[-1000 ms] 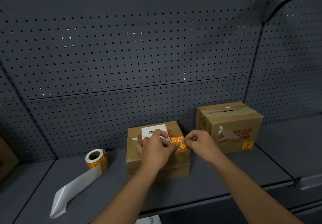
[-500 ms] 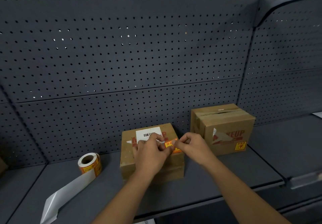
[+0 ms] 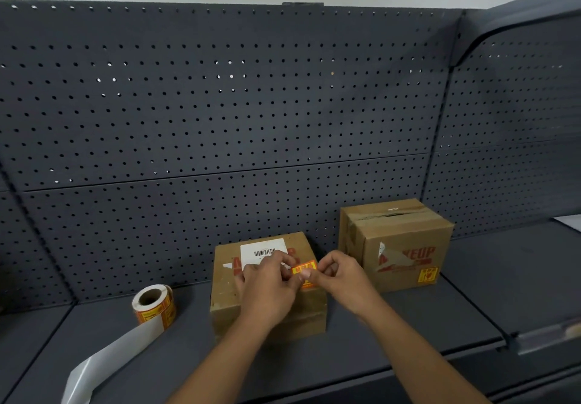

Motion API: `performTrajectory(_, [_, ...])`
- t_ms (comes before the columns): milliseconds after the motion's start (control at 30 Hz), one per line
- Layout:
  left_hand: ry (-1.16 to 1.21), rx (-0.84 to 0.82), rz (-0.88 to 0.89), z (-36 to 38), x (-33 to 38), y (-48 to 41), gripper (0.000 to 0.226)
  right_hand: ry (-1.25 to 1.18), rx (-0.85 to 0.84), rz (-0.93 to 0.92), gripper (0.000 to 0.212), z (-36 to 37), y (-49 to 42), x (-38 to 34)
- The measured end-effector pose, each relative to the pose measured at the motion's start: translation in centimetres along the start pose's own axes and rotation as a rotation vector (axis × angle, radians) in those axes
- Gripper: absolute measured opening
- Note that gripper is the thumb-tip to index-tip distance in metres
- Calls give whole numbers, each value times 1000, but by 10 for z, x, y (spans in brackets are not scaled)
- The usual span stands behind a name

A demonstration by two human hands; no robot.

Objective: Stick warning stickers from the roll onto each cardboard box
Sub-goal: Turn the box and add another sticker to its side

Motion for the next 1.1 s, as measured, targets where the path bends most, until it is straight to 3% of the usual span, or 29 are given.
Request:
performTrajectory(367, [-43, -38, -17, 1, 3, 0, 20, -12, 34, 62, 32, 6, 0, 6])
performTrajectory(700, [-231, -89, -24, -5, 14, -3, 32, 101, 84, 89, 9, 6, -5, -11])
performTrajectory(867, [-289, -30, -3, -4, 17, -10, 50, 194, 79, 120, 29, 13, -10, -11])
performTrajectory(1100, [-151, -34, 26, 2, 12, -9, 28, 101, 82, 70, 27, 24, -8, 9])
Point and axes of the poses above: each hand's wrist, its own y-axis away from the middle knuckle, its own z-axis out of the palm, x = y × z, the point moved 2 cm from there along -y, towards the middle knuckle, and after that the axes turned 1 degree about -x, right-handed, at the moved point
